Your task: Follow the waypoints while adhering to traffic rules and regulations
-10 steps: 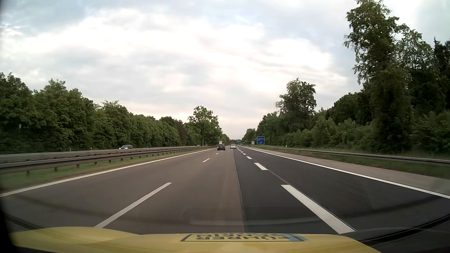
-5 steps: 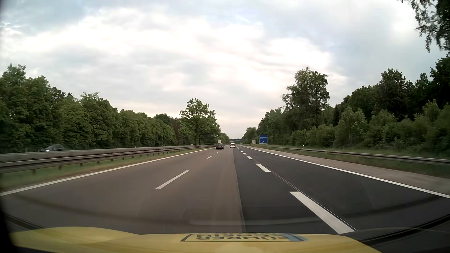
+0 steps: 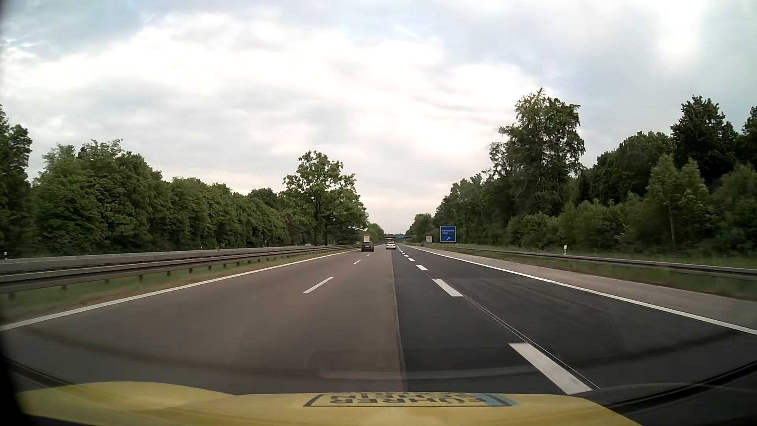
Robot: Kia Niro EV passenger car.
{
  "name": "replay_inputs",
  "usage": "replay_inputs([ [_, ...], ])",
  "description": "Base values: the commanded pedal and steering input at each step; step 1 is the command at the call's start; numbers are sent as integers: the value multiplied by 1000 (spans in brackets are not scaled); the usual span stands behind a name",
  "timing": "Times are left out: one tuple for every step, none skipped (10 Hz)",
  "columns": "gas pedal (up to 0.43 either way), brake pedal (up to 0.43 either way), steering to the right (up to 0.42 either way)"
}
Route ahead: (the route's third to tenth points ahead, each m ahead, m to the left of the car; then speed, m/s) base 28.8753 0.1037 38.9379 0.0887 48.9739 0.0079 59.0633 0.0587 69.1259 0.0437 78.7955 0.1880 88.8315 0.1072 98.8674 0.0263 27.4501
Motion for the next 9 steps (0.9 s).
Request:
replay_inputs([
  [197, 0, 0],
  [197, 0, 0],
  [197, 0, 0],
  [197, 0, -1],
  [197, 0, -1],
  [197, 0, -1],
  [197, 0, -1],
  [197, 0, -1],
  [197, 0, -1],
])
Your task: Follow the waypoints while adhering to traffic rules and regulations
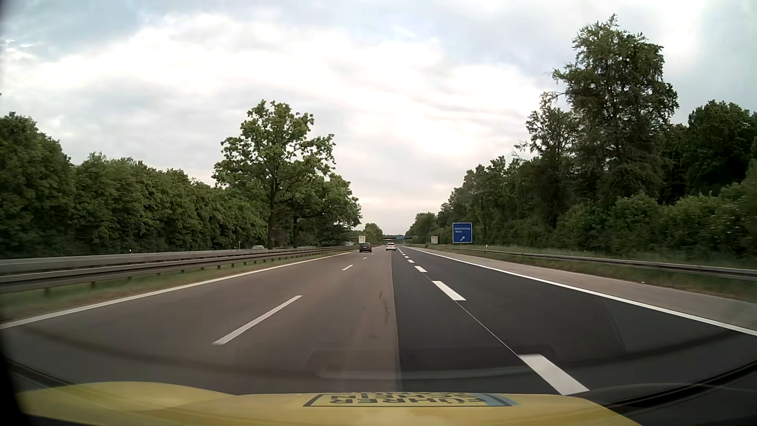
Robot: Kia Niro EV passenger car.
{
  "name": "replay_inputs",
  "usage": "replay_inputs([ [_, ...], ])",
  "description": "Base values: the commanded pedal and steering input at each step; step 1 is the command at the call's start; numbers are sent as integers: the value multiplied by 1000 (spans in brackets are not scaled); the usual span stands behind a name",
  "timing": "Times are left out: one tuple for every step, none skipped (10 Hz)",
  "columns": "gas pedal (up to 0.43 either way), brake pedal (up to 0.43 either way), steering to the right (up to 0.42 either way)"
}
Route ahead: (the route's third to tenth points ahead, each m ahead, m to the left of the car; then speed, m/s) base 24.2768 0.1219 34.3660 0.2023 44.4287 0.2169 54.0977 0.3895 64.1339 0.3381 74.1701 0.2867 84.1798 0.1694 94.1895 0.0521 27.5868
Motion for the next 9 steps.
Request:
replay_inputs([
  [197, 0, -1],
  [197, 0, -1],
  [197, 0, -1],
  [197, 0, -1],
  [197, 0, -1],
  [197, 0, -1],
  [197, 0, 0],
  [177, 0, -1],
  [157, 0, -1],
])
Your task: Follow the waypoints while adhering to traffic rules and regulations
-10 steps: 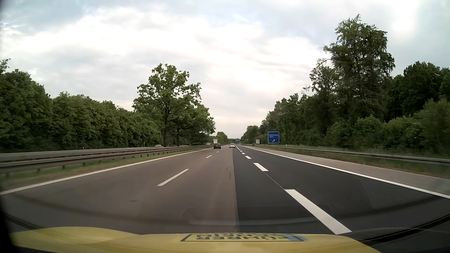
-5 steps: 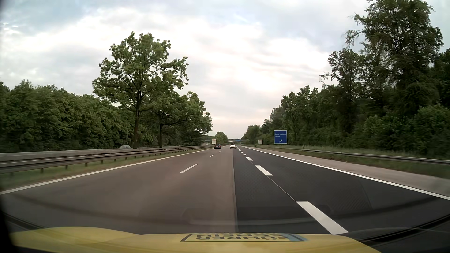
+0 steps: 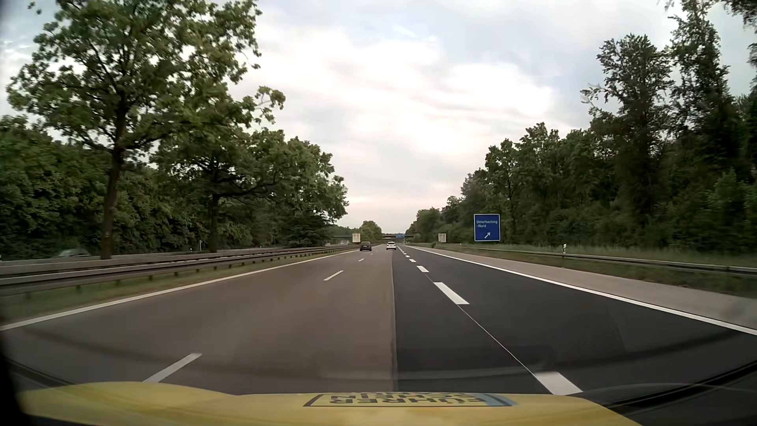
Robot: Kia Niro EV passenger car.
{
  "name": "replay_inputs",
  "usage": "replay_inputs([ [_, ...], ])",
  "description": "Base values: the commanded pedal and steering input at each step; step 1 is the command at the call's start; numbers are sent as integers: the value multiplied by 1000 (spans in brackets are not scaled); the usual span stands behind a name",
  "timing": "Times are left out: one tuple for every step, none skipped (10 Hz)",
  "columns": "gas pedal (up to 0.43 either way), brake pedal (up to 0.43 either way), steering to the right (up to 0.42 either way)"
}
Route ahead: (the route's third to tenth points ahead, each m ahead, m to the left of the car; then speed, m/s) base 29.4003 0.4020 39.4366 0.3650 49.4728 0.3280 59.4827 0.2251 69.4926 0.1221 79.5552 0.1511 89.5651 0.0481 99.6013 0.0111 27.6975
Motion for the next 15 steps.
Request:
replay_inputs([
  [138, 0, -1],
  [130, 0, 0],
  [87, 0, -1],
  [67, 0, 0],
  [67, 0, 0],
  [47, 0, 0],
  [0, 0, 0],
  [0, 0, 0],
  [0, 0, 0],
  [0, 0, 0],
  [0, 0, 0],
  [0, 0, 0],
  [0, 0, 0],
  [0, 0, 0],
  [0, 0, 0],
])
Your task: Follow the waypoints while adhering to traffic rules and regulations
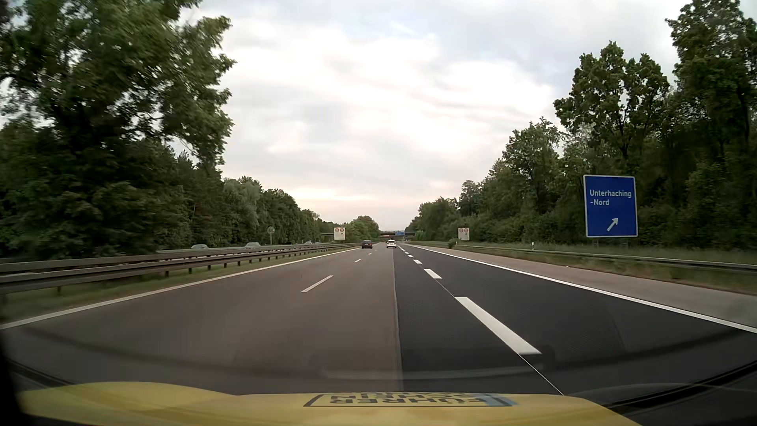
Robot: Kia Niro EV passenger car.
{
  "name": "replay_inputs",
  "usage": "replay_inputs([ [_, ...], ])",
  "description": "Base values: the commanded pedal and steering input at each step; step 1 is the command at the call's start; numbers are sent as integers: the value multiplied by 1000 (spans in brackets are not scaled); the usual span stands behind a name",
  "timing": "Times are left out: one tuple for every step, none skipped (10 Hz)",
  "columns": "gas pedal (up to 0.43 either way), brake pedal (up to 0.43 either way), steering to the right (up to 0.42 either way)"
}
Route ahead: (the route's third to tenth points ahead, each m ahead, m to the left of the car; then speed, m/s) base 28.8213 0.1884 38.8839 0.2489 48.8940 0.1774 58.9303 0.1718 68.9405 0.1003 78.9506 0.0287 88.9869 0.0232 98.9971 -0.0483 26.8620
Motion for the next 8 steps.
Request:
replay_inputs([
  [20, 0, 0],
  [98, 0, 0],
  [98, 0, 0],
  [98, 0, -1],
  [98, 0, -1],
  [110, 0, -1],
  [110, 0, -1],
  [118, 0, -1],
])
